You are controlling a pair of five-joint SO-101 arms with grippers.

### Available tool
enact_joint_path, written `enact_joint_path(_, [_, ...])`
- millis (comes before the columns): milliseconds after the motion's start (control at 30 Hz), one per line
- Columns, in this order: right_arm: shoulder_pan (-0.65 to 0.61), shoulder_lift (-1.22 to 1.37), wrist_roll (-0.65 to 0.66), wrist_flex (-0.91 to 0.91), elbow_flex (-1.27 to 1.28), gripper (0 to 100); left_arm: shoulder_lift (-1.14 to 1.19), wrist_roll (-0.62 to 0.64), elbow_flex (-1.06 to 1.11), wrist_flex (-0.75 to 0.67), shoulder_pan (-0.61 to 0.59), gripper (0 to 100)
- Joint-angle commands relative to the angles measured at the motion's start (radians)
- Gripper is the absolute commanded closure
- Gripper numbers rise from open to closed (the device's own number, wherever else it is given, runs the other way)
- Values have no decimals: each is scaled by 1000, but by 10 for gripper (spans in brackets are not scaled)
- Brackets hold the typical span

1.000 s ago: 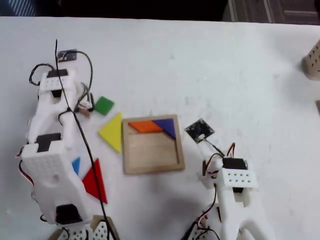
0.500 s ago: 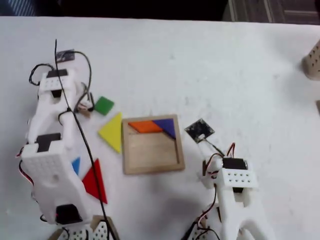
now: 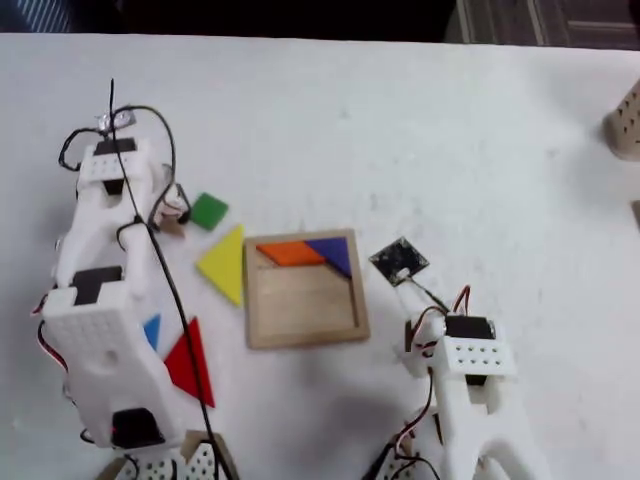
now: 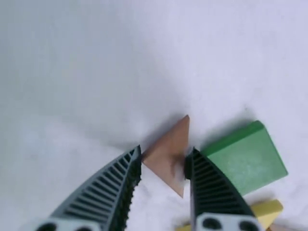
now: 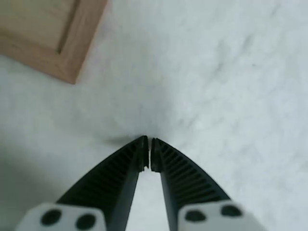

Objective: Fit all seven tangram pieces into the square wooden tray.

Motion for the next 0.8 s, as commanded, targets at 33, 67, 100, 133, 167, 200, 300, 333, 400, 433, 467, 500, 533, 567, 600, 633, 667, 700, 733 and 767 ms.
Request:
enact_joint_path(33, [-12, -36, 8, -10, -5, 981, -124, 17, 35, 6, 19, 893])
enact_joint_path(67, [-12, -36, 8, -10, -5, 981, -137, 17, 55, -5, 21, 893])
enact_joint_path(100, [-12, -36, 8, -10, -5, 981, -154, 17, 74, -15, 21, 893])
enact_joint_path(133, [-12, -36, 8, -10, -5, 981, -173, 17, 89, -23, 21, 893])
enact_joint_path(167, [-12, -36, 8, -10, -5, 981, -191, 17, 103, -29, 19, 892])
enact_joint_path(200, [-12, -36, 8, -12, -5, 981, -209, 17, 115, -31, 19, 892])
enact_joint_path(300, [-12, -36, 8, -12, -5, 981, -265, 17, 150, -31, 22, 892])
enact_joint_path(333, [-12, -36, 8, -12, -5, 981, -282, 17, 163, -31, 27, 892])
enact_joint_path(400, [-12, -35, 8, -12, -5, 981, -314, 17, 190, -31, 45, 892])
enact_joint_path(433, [-12, -35, 8, -12, -5, 981, -331, 17, 207, -31, 61, 892])
enact_joint_path(467, [-12, -35, 8, -12, -5, 981, -344, 17, 224, -31, 79, 892])
enact_joint_path(500, [-12, -35, 8, -12, -5, 981, -360, 17, 241, -31, 99, 892])
enact_joint_path(533, [-12, -35, 8, -12, -5, 981, -377, 15, 258, -31, 119, 892])
enact_joint_path(567, [-12, -35, 8, -13, -5, 981, -394, 15, 276, -31, 140, 892])
enact_joint_path(600, [-12, -35, 8, -13, -5, 981, -414, 5, 293, -31, 163, 892])
enact_joint_path(633, [-12, -35, 8, -13, -5, 981, -433, -18, 310, -31, 186, 893])
enact_joint_path(667, [-12, -35, 8, -13, -5, 981, -458, -43, 327, -31, 213, 893])
enact_joint_path(700, [-12, -35, 8, -13, -5, 981, -483, -58, 348, -31, 237, 894])
enact_joint_path(733, [-12, -35, 8, -13, -5, 981, -507, -66, 370, -38, 260, 894])
enact_joint_path(767, [-12, -35, 8, -13, -5, 981, -532, -71, 394, -52, 283, 894])
